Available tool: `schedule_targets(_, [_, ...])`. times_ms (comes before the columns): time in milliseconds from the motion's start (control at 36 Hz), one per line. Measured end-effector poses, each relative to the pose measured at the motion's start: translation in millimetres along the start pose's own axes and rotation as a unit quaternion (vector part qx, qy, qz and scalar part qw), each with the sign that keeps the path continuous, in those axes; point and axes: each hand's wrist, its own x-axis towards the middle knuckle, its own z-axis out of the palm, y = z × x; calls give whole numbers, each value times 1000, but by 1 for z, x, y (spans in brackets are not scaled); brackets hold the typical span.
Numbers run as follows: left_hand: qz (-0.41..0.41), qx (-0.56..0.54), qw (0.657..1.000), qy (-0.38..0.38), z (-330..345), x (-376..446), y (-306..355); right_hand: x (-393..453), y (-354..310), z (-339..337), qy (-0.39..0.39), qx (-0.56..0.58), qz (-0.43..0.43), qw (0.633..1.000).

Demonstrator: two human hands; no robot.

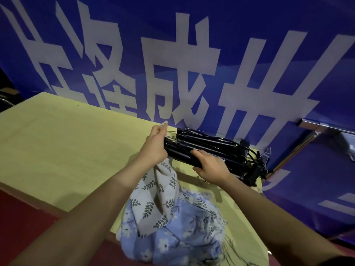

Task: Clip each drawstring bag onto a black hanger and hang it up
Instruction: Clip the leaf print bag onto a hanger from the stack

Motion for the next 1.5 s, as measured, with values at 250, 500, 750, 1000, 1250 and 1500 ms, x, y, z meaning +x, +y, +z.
schedule_targets(250, [120, 236, 961, -85, 19, -7, 16, 8, -6, -14, 25, -116, -49, 992])
schedule_targets(500, [161, 353, 922, 14, 25, -1, 30, 17, -8, -37, 153, -238, -135, 950])
schedule_targets(750, [128, 291, 946, 65, 32, 13, 24, 5, 2, -45, 328, -167, -105, 924])
schedule_targets(1000, [95, -26, 991, 94, 16, 7, 18, 3, -10, -26, 190, 60, 53, 978])
schedule_targets(1250, [77, -127, 984, 101, -7, -7, 27, 50, -34, -33, 15, 274, 82, 958])
schedule_targets(1500, [-15, -181, 976, 123, 6, 2, 11, 30, -27, -46, 144, 326, 54, 933])
